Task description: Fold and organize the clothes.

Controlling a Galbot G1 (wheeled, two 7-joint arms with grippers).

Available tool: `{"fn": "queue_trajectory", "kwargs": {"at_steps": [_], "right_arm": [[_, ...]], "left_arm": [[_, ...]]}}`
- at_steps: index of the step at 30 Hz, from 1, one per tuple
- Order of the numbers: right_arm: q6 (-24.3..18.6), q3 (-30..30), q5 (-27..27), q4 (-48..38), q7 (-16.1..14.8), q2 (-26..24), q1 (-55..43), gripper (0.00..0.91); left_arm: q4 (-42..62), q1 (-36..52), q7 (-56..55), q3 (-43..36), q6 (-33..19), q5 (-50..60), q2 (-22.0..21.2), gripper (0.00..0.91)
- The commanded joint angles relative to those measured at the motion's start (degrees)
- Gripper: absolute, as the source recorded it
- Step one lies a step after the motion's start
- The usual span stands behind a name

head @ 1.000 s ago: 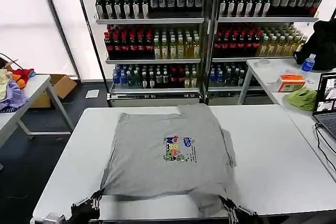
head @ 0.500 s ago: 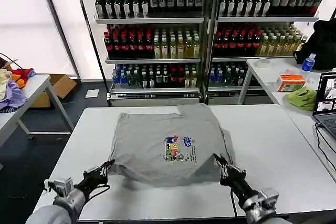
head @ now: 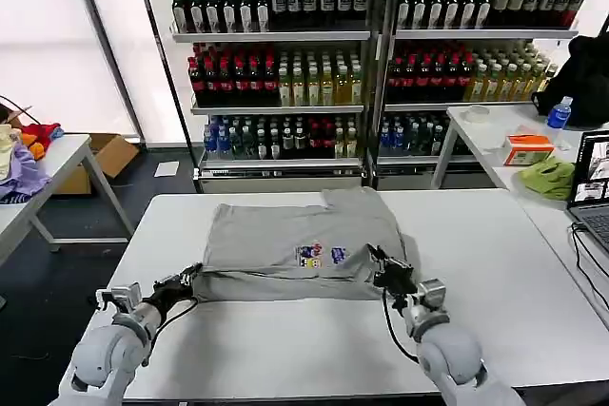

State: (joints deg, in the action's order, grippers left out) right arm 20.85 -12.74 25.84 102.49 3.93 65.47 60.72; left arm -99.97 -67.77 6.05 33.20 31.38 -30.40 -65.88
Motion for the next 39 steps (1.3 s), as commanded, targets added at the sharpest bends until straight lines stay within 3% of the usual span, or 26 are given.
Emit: {"fn": "queue_trajectory", "kwargs": {"at_steps": [1, 4, 5, 9, 12, 15, 17, 18, 20, 21, 22, 23, 25, 35, 39], "right_arm": [[4.4, -0.4, -0.5, 2.8, 0.9, -0.7, 1.4, 0.907], [5.5, -3.2, -1.1, 7.1, 4.4, -1.6, 5.9, 0.907], [6.4, -4.6, -1.8, 9.0, 7.1, -1.6, 7.8, 0.907], [6.7, -8.7, -2.4, 13.7, 9.4, -2.0, 13.3, 0.907], [9.2, -9.0, -4.9, 15.6, 11.2, -2.0, 16.9, 0.907], [11.4, -7.3, -4.7, 14.4, 16.3, -0.2, 16.9, 0.907], [12.1, -6.6, -3.2, 12.4, 18.4, 1.1, 15.2, 0.03], [12.2, -6.0, -2.1, 11.8, 19.4, 1.5, 14.4, 0.0], [12.2, -5.2, -0.7, 10.9, 20.1, 1.9, 13.3, 0.0], [12.2, -4.8, -0.3, 10.8, 20.3, 2.0, 13.1, 0.0], [12.2, -4.7, 0.2, 10.7, 20.2, 2.0, 13.1, 0.0], [12.3, -4.5, 0.4, 10.7, 20.0, 1.9, 13.1, 0.0], [12.2, -4.2, 0.4, 10.3, 20.2, 1.9, 13.3, 0.0], [12.3, -3.6, 5.0, 9.8, 19.6, 1.3, 13.0, 0.0], [12.3, -3.5, 6.6, 10.0, 17.6, 0.5, 12.8, 0.0]], "left_arm": [[1.8, 0.5, 0.6, 0.6, -0.3, 2.7, -0.8, 0.907], [-2.7, -2.4, -0.3, 2.4, -1.0, 3.5, -0.6, 0.907], [-3.9, -3.3, -0.7, 3.1, -1.0, 3.5, -0.4, 0.907], [-11.0, -8.4, -1.7, 5.9, -0.8, 3.5, 0.0, 0.907], [-13.8, -12.4, -1.8, 6.2, -0.7, 4.0, 0.0, 0.907], [-13.8, -14.5, -1.9, 4.7, -0.8, 4.7, -0.8, 0.907], [-12.5, -14.8, -2.2, 3.4, -1.0, 5.9, -1.9, 0.907], [-11.7, -14.7, -2.2, 2.6, -1.0, 6.2, -2.1, 0.907], [-10.5, -14.1, -2.7, 1.6, -0.9, 6.2, -3.2, 0.836], [-9.9, -13.6, -2.8, 1.4, -1.0, 6.1, -3.6, 0.645], [-9.2, -13.1, -3.2, 1.1, -1.0, 6.0, -3.9, 0.534], [-8.8, -12.6, -3.5, 0.9, -1.0, 5.8, -4.1, 0.272], [-8.3, -11.6, -3.4, 0.6, -1.1, 5.4, -4.2, 0.02], [-5.1, -9.0, -3.0, -0.3, -1.5, 4.4, -4.1, 0.01], [-4.1, -9.0, -2.5, -0.2, -2.0, 4.2, -3.9, 0.01]]}}
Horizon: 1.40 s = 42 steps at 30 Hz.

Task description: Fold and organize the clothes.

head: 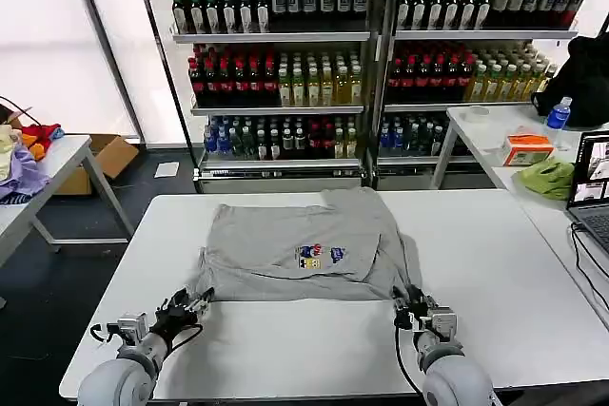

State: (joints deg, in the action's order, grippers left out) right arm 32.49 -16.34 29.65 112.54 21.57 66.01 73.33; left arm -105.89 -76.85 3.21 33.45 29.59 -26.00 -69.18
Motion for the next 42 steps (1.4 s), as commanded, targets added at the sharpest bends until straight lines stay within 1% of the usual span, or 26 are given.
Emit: {"fn": "queue_trajectory", "kwargs": {"at_steps": [1, 7, 10, 13, 16, 20, 22, 23, 27, 28, 29, 30, 31, 32, 34, 36, 38, 40, 42], "right_arm": [[0.6, 0.2, 3.0, 0.0, -0.3, -0.2, 0.2, 0.0], [0.3, 1.6, 4.0, -0.2, -1.8, -1.3, 0.1, 0.0], [0.4, 1.4, 5.3, 3.6, -3.0, -3.3, 2.1, 0.0], [0.3, 1.0, 5.7, 6.6, -3.6, -5.5, 5.8, 0.0], [-0.5, -0.1, 5.6, 8.4, -5.1, -6.9, 9.9, 0.0], [-0.7, -1.9, 5.7, 10.7, -5.7, -8.0, 13.0, 0.0], [-0.2, -3.5, 5.7, 14.0, -6.1, -9.3, 15.8, 0.0], [0.2, -4.3, 5.7, 15.4, -6.2, -9.8, 18.2, 0.0], [0.6, -8.7, 3.3, 19.9, -8.9, -11.4, 26.6, 0.0], [0.6, -8.9, 2.8, 20.3, -9.3, -11.5, 28.0, 0.0], [0.6, -9.1, 2.3, 20.3, -9.5, -11.3, 29.1, 0.0], [0.6, -9.0, 1.8, 20.0, -9.2, -10.9, 29.5, 0.504], [0.6, -8.9, 1.9, 19.6, -8.9, -10.0, 29.3, 0.907], [0.4, -8.9, 2.2, 19.1, -9.0, -9.2, 28.8, 0.907], [-0.1, -8.7, 2.2, 18.6, -9.0, -7.9, 28.1, 0.907], [-0.5, -9.2, 2.9, 19.1, -10.0, -7.3, 28.0, 0.907], [-1.1, -11.1, 3.5, 20.0, -11.7, -7.2, 27.8, 0.907], [-1.7, -14.0, 4.9, 20.5, -12.1, -7.1, 26.8, 0.907], [-1.6, -19.0, 9.4, 21.3, -12.0, -7.3, 24.7, 0.907]], "left_arm": [[1.8, 0.0, 0.4, -0.4, -0.2, -0.2, -0.6, 0.01], [2.6, -0.2, 1.4, -0.6, 0.0, -0.4, -0.8, 0.01], [1.8, -0.6, 1.4, -0.1, -0.3, -0.5, -1.3, 0.01], [-2.1, -3.5, 1.3, 1.5, 0.0, -0.6, -1.6, 0.01], [-5.9, -8.5, 1.7, 3.5, 0.9, -0.6, -2.0, 0.01], [-9.0, -12.5, 2.1, 5.1, 1.3, -0.5, -1.1, 0.01], [-10.1, -14.8, 2.0, 5.6, 1.4, -0.5, -0.8, 0.01], [-11.8, -16.9, 1.9, 6.1, 1.5, -0.3, -0.8, 0.01], [-18.3, -26.7, 1.4, 9.3, 1.7, 0.2, -1.3, 0.01], [-20.1, -29.5, 1.5, 10.7, 1.6, 0.3, -1.3, 0.222], [-20.4, -30.9, 1.5, 11.5, 1.5, 0.5, -1.4, 0.343], [-21.2, -32.0, 1.5, 12.5, 1.4, 0.6, -1.4, 0.574], [-21.3, -32.9, 1.5, 13.3, 1.4, 0.5, -1.5, 0.806], [-21.2, -33.2, 1.5, 13.9, 1.4, 0.3, -1.6, 0.907], [-21.1, -33.6, 2.1, 14.7, 2.3, -2.2, -1.8, 0.907], [-21.4, -34.2, 2.8, 15.0, 3.3, -2.9, -1.9, 0.907], [-22.5, -34.9, 3.7, 15.2, 3.4, -2.3, -1.8, 0.907], [-23.6, -34.6, 4.0, 16.6, 3.5, -2.3, -1.0, 0.907], [-24.7, -34.3, 4.0, 19.1, 3.5, -3.0, 0.0, 0.907]]}}
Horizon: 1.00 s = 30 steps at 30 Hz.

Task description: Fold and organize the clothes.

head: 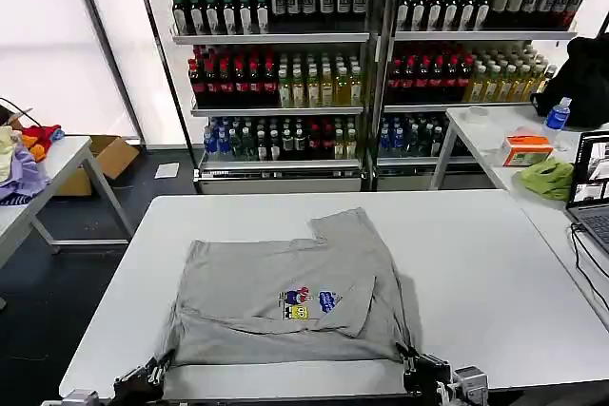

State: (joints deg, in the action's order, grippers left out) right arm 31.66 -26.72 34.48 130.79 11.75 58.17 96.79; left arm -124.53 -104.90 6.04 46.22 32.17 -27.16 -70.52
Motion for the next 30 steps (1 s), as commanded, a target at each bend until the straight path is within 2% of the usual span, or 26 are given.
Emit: {"fn": "queue_trajectory", "kwargs": {"at_steps": [1, 4, 7, 8, 9, 10, 11, 12, 13, 14, 17, 18, 23, 26, 30], "right_arm": [[-0.9, -10.5, 6.2, 3.1, -2.3, 0.2, 0.3, 0.907], [-3.8, -13.9, 7.2, 1.1, -4.8, -1.8, -3.6, 0.907], [-1.8, -12.1, 7.2, -4.4, -6.9, -4.5, -14.7, 0.907], [0.3, -10.4, 7.5, -7.8, -8.8, -5.2, -22.0, 0.907], [1.2, -8.7, 7.6, -9.5, -10.2, -5.4, -26.0, 0.907], [1.4, -6.4, 7.5, -12.3, -10.9, -5.7, -28.4, 0.907], [1.5, -0.2, 5.9, -19.6, -14.0, -5.3, -36.6, 0.907], [1.4, 1.2, 5.6, -20.5, -14.5, -5.0, -37.6, 0.907], [1.2, 6.2, 4.1, -25.9, -17.0, -4.4, -43.8, 0.907], [1.0, 9.5, 2.7, -31.1, -17.4, -2.4, -49.2, 0.907], [-0.5, 15.3, -0.2, -40.6, -19.6, 1.2, -55.8, 0.907], [-0.6, 16.4, -2.0, -43.6, -20.3, 2.9, -57.4, 0.907], [-1.1, 20.8, -3.8, -55.5, -22.7, 7.5, -65.1, 0.907], [-1.0, 21.4, -6.4, -61.7, -23.4, 10.1, -67.9, 0.907], [-1.2, 21.3, -7.4, -69.8, -23.5, 13.7, -70.6, 0.907]], "left_arm": [[-6.4, -6.2, 1.3, 7.9, 0.9, -1.8, 2.1, 0.907], [-7.3, -5.1, 1.6, 11.6, 0.9, -2.9, 3.7, 0.907], [-6.4, -0.3, 2.7, 15.1, 0.9, -3.6, 6.7, 0.907], [-5.8, 1.6, 3.1, 15.1, 0.9, -4.2, 7.9, 0.907], [-4.3, 4.7, 3.7, 14.0, 0.9, -4.7, 10.4, 0.907], [-1.9, 7.4, 4.7, 12.7, 1.0, -4.3, 11.2, 0.907], [-1.1, 9.8, 5.7, 11.3, 0.9, -3.6, 13.4, 0.907], [1.8, 14.0, 7.4, 9.2, 0.9, -3.7, 16.2, 0.907], [4.4, 16.1, 9.0, 7.3, 0.9, -4.1, 17.6, 0.907], [7.1, 18.6, 9.6, 5.5, 0.9, -4.2, 18.4, 0.907], [18.8, 31.5, 11.6, -4.5, 0.8, -4.7, 21.8, 0.907], [21.7, 34.0, 11.6, -7.3, 0.8, -5.0, 22.2, 0.907], [32.4, 45.0, 13.5, -17.3, -1.1, -3.7, 23.0, 0.907], [37.9, 50.1, 14.3, -21.0, -1.9, -3.3, 22.3, 0.907], [43.6, 55.2, 14.4, -25.3, -2.6, -1.9, 20.5, 0.907]]}}
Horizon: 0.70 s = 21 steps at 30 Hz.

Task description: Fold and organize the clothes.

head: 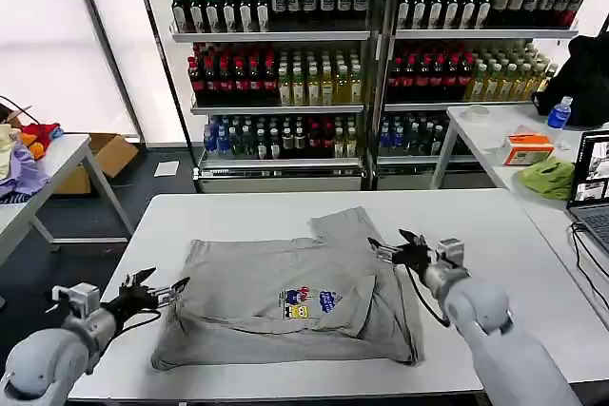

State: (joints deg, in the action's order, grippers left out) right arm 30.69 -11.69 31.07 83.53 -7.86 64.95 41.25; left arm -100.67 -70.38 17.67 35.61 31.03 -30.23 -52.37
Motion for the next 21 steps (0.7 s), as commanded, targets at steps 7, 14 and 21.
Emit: {"fn": "queue_trajectory", "kwargs": {"at_steps": [7, 14, 21], "right_arm": [[-2.0, 5.8, -6.5, -26.1, -3.5, 10.5, -15.7, 0.907], [-2.0, 6.0, -7.6, -27.5, -3.2, 12.0, -16.2, 0.907], [-1.7, 6.3, -7.8, -27.8, -2.5, 12.7, -16.0, 0.0]], "left_arm": [[27.3, 26.2, 2.8, -16.4, -3.1, 3.1, -1.3, 0.907], [27.7, 27.2, 2.6, -16.6, -3.1, 3.3, -2.2, 0.907], [27.4, 26.5, 2.6, -16.7, -2.8, 3.3, -3.3, 0.564]]}}
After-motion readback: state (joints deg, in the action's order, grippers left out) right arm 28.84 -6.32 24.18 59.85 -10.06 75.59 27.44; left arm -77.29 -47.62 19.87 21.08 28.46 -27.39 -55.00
